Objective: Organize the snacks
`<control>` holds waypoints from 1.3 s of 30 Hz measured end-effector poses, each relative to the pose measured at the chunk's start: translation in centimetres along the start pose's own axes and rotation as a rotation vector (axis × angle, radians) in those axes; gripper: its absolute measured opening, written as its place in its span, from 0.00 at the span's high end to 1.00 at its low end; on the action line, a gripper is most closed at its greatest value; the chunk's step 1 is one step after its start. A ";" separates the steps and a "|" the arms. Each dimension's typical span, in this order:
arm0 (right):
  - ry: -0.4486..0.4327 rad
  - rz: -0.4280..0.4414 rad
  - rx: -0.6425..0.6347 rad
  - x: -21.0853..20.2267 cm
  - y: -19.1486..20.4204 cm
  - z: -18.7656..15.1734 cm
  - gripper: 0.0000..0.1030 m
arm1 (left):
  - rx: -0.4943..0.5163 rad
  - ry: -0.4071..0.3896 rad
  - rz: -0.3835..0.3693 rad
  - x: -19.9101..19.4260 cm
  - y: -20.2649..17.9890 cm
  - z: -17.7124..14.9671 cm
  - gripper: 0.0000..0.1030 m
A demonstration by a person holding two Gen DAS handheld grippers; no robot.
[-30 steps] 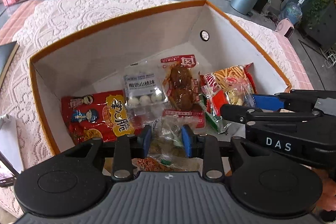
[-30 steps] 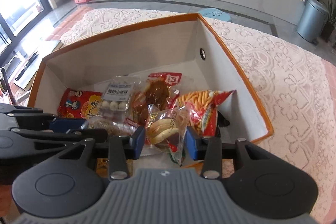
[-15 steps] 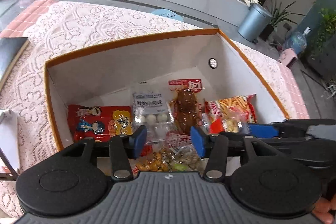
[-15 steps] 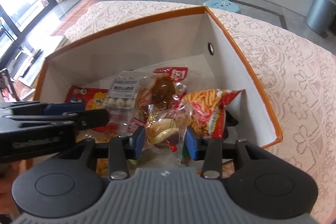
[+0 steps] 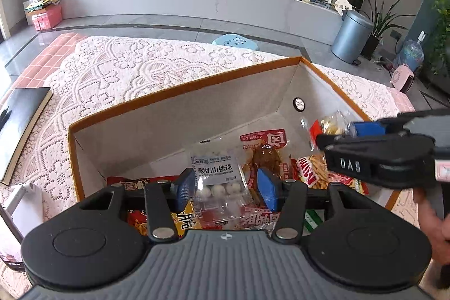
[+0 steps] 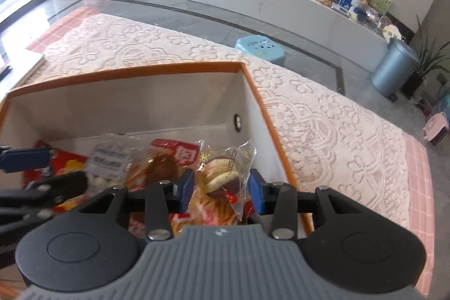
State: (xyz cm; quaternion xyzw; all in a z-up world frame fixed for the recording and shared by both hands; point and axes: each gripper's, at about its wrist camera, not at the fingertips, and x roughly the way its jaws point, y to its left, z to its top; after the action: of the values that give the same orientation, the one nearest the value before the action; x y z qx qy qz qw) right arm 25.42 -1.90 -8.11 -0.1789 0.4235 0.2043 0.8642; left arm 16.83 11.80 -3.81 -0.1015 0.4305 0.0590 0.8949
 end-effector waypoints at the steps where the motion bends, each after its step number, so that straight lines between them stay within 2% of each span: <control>1: -0.007 -0.013 -0.007 0.3 0.0 0.1 0.61 | -0.003 0.010 0.000 0.1 0.1 0.0 0.41; 11: -0.006 -0.051 -0.006 1.8 -0.1 0.3 0.58 | 0.003 0.039 -0.025 0.7 -0.2 -0.3 0.41; 13: -0.010 -0.052 -0.002 1.5 -0.2 0.3 0.52 | 0.002 0.035 -0.027 0.5 -0.3 -0.3 0.40; 19: -0.033 -0.035 0.016 -0.5 -0.5 -0.3 0.40 | 0.013 -0.005 -0.040 -0.9 -0.5 -0.4 0.34; 24: -0.089 -0.056 0.000 -4.1 -1.0 -1.2 0.36 | 0.028 -0.068 -0.041 -3.3 -1.1 -0.6 0.30; 28: -0.140 -0.046 0.032 -7.8 -2.4 -2.4 0.23 | 0.037 -0.141 -0.063 -5.7 -1.9 -0.9 0.30; 30: -0.169 -0.036 0.050 -9.9 -3.0 -3.3 0.18 | 0.062 -0.187 -0.072 -7.1 -2.7 -1.1 0.27; 31: -0.184 -0.035 0.053 -10.8 -3.1 -3.8 0.14 | 0.080 -0.217 -0.074 -8.0 -3.1 -1.4 0.22; 34: -0.246 -0.052 0.046 -13.9 -3.2 -5.6 0.13 | 0.126 -0.298 -0.070 -10.2 -4.3 -2.2 0.14; 39: -0.336 -0.085 0.077 -18.7 -3.6 -8.7 0.07 | 0.173 -0.389 -0.029 -13.0 -6.1 -3.7 0.13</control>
State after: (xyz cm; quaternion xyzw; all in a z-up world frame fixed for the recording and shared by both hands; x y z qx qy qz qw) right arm 11.08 -12.97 2.39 -0.1267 0.2728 0.1781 0.9369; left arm 7.11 4.78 4.94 -0.0173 0.2516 0.0275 0.9673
